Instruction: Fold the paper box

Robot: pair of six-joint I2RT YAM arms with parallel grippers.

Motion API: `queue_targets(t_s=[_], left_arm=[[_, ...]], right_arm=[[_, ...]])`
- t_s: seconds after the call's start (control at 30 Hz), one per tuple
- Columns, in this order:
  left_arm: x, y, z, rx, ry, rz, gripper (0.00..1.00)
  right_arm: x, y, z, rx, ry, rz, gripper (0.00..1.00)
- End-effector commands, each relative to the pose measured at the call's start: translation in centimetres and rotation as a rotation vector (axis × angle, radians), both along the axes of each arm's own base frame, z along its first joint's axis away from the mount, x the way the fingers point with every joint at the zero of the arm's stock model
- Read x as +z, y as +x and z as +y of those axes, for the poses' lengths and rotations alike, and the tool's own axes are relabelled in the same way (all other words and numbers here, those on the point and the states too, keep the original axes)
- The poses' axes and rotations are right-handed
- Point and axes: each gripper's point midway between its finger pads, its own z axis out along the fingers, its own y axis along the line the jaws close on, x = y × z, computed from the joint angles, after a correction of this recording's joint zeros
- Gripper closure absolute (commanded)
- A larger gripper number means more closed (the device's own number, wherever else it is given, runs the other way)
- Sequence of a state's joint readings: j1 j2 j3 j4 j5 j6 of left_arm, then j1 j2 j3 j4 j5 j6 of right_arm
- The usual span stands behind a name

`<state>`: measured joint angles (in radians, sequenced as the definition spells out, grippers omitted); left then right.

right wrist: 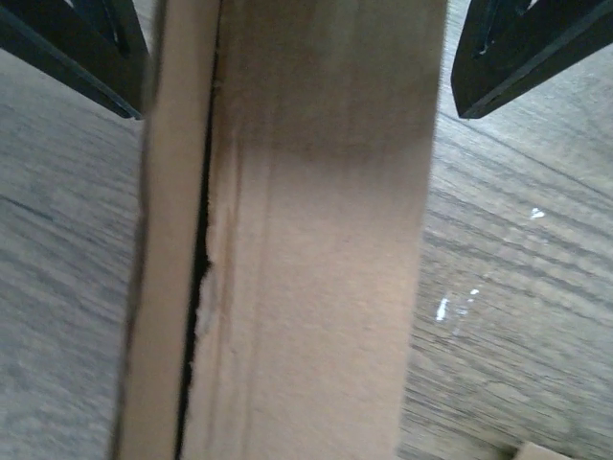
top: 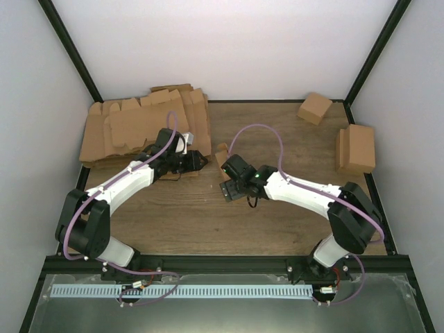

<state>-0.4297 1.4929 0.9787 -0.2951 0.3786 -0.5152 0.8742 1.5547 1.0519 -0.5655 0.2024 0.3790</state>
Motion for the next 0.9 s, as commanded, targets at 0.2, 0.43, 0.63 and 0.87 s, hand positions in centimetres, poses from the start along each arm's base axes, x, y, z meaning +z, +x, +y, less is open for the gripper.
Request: queue_targets(t_s=[0.2,0.43,0.63,0.87], left_arm=[[1.5,-0.2,0.3,-0.013,0.005,-0.034,0.51],[7.1,-1.1,1.4,-0.001,0.012,-0.121,0.51],[17.9,-2.8,6.3,0.138,0.086,-0.339,0.49],[22.8,-4.4,8.6,0.192,0.115,-0.451,0.48]], right_arm=[[2.0,0.6,0.4,0.056,-0.013,-0.064,0.44],[5.4,-1.8,4.1,0.431,0.137,-0.152,0.51],[9.0,-5.4,7.4,0.732,0.315,-0.181,0.5],[9.2,-7.2,8.2,1.019,0.281,-0.292,0.54]])
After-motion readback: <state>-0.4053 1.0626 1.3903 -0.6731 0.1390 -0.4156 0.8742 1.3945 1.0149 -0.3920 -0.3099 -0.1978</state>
